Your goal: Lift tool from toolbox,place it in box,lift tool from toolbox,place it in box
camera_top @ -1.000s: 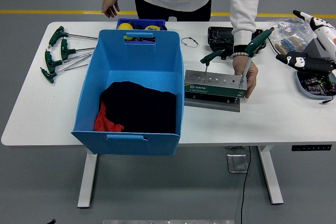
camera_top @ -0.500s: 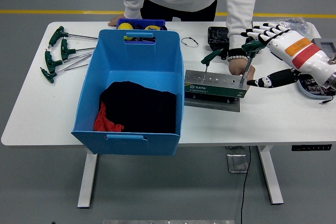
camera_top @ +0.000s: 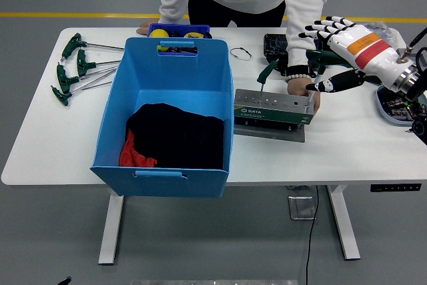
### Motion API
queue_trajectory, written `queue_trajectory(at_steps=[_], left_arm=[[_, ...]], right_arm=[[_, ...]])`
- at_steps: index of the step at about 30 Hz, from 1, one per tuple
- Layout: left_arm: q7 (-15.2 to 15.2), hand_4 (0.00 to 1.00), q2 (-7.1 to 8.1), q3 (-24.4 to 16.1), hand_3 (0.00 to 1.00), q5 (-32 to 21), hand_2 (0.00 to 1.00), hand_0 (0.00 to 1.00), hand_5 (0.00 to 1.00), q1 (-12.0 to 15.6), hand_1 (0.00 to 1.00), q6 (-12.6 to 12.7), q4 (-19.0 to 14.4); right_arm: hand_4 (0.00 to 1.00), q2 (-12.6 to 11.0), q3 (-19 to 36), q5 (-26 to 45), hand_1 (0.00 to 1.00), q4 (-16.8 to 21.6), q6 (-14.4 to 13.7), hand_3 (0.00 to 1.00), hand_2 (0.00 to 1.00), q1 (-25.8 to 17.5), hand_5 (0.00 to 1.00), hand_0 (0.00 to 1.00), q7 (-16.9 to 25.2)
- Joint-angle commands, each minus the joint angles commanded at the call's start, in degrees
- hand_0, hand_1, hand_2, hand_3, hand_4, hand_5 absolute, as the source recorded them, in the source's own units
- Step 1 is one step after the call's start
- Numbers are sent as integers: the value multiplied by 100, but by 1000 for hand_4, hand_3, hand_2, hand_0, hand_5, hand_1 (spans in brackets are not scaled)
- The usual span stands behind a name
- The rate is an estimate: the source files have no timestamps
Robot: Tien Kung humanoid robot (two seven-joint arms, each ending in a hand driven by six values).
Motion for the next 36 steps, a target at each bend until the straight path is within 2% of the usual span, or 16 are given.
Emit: queue_trajectory(at_steps=[3,4,6,9,10,16,17,21,22,27,28,29,32,34,35,36], left_arm=[[-27,713,1,10,716,-36,817,759,649,-39,811,10,0],[-30,714,1,11,714,-39,817,759,649,-47,810,12,0],[-35,714,2,30,714,-61,817,759,649,-70,810,17,0],[-40,714,2,45,714,-73,817,759,649,-95,810,19,0],[-40,714,2,45,712,-71,814,759,649,-102,809,21,0],[-43,714,4,59,712,-77,814,759,649,-129,809,22,0],[-42,715,4,58,711,-72,814,759,650,-133,808,24,0],[-45,715,12,39,711,-47,814,759,650,-128,808,28,0],[-45,714,14,21,710,-30,810,758,648,-125,807,31,0],[-55,714,12,5,710,-37,810,758,648,-131,807,58,0],[-58,714,13,6,710,-40,810,758,648,-133,807,60,0],[-61,713,13,3,707,-40,808,756,646,-135,804,64,0],[-70,713,11,6,707,-54,808,756,646,-141,804,75,0],[-77,713,13,-4,707,-49,808,756,646,-141,804,80,0],[-81,713,13,-7,706,-51,804,756,645,-143,802,83,0],[-82,713,13,-9,706,-52,804,756,645,-143,802,84,0]], right_arm=[[998,125,-149,236,888,-452,89,893,899,230,556,977,-33],[998,161,-180,307,816,-552,131,850,825,276,562,905,-63],[998,257,-251,547,816,-805,251,850,825,377,562,905,-146],[998,359,-321,824,816,-1006,393,850,825,482,562,905,-246],[998,385,-346,869,727,-1045,451,810,724,520,588,853,-285],[998,505,-511,949,727,-1276,734,810,724,766,588,853,-432],[998,530,-546,942,637,-1335,778,735,631,820,671,740,-446],[998,646,-714,957,637,-1569,805,735,631,972,671,740,-459],[998,680,-753,974,522,-1630,808,582,482,995,730,592,-467],[998,841,-949,966,522,-1971,990,582,482,1082,730,592,-634],[998,864,-984,976,493,-2033,1038,569,457,1093,768,552,-673],[998,883,-1014,981,493,-2084,1063,569,457,1095,768,552,-703],[998,900,-1055,996,493,-2135,1009,569,457,1084,768,552,-710],[998,893,-1051,1017,493,-2119,861,569,457,1049,768,552,-670],[998,894,-1052,1026,400,-2126,817,434,386,1041,799,402,-664],[998,896,-1054,1031,400,-2131,802,434,386,1038,799,402,-664]])
